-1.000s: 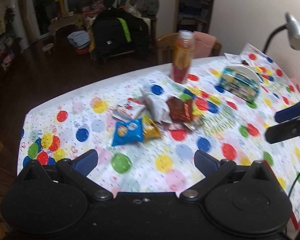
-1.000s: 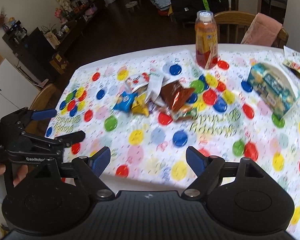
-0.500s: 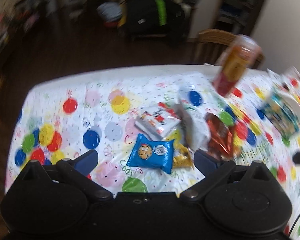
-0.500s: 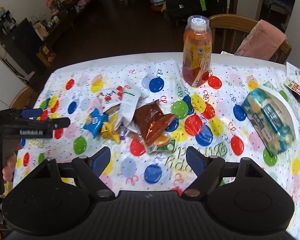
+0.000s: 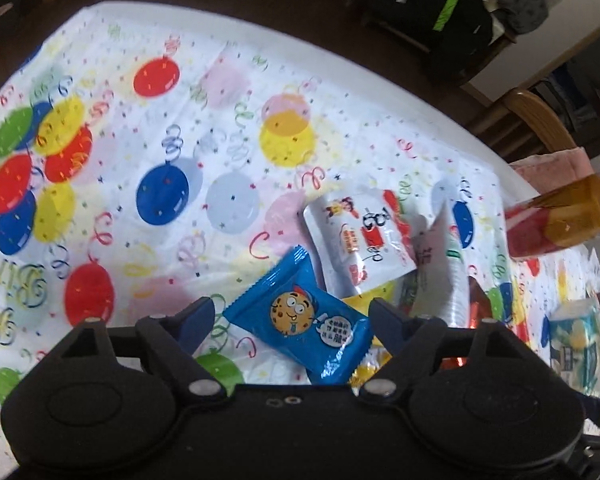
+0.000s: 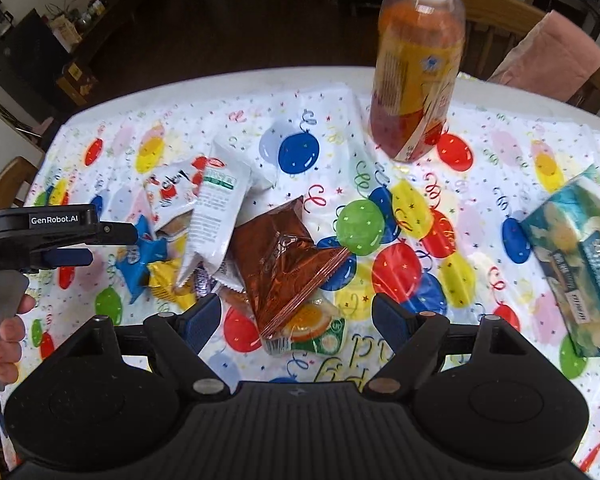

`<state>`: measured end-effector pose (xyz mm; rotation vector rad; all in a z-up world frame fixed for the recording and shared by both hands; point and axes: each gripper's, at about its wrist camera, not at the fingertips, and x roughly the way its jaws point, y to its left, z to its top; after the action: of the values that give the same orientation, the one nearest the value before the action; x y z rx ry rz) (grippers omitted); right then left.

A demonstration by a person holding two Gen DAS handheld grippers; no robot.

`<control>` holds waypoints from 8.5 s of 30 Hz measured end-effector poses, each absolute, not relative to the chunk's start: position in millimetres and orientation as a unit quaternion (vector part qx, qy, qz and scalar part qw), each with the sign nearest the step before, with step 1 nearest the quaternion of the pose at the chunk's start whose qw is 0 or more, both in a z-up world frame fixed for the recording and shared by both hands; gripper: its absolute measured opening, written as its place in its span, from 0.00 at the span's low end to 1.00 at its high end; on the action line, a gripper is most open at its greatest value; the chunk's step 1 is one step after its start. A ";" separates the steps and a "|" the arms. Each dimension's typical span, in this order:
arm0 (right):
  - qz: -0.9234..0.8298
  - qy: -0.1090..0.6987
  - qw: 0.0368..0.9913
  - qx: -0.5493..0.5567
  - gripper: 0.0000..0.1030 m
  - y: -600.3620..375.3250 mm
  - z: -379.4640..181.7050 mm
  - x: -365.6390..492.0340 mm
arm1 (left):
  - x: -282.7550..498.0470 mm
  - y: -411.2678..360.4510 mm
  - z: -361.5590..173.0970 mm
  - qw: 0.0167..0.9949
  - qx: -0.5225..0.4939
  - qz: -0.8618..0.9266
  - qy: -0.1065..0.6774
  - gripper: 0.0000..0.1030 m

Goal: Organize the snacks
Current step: 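Grasp the blue cookie packet with the left gripper while the right grasps the brown packet, then carry the blue packet and brown packet into the white box and release both, then lift both grippers out of the box and move back to the snack pile, then grasp the yellow candy with the left gripper while the right grasps the green-wrapped orange candy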

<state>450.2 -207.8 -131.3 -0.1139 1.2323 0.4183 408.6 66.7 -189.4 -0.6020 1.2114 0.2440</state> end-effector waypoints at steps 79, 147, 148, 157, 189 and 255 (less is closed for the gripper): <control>0.201 0.514 0.833 0.029 0.30 -261.6 -31.0 227.1 | 226.4 52.0 -66.4 0.838 -0.221 -0.070 0.494 0.13; 0.183 0.581 0.793 0.026 0.66 -243.6 -119.4 76.8 | 82.1 -43.9 -141.1 0.784 0.015 -0.236 0.574 0.23; 0.183 0.578 0.794 0.027 0.66 -243.7 -117.3 76.5 | 81.0 -44.0 -138.9 0.786 0.017 -0.236 0.571 0.24; 0.192 0.550 0.812 0.023 0.66 -242.5 -88.2 77.3 | 79.6 -43.1 -109.9 0.819 0.029 -0.234 0.523 0.56; 0.174 0.481 0.859 0.006 0.80 -239.9 -15.2 236.8 | 195.4 -28.3 -42.8 0.912 0.019 -0.102 0.397 0.99; 0.074 0.593 0.793 0.119 0.36 -229.7 -184.4 428.1 | 370.7 -9.9 -185.5 0.852 -0.075 -0.070 0.513 0.26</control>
<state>428.1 -229.7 -184.4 0.2549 1.2745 0.1589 370.7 -9.9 -185.5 -0.1575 1.0806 -0.1468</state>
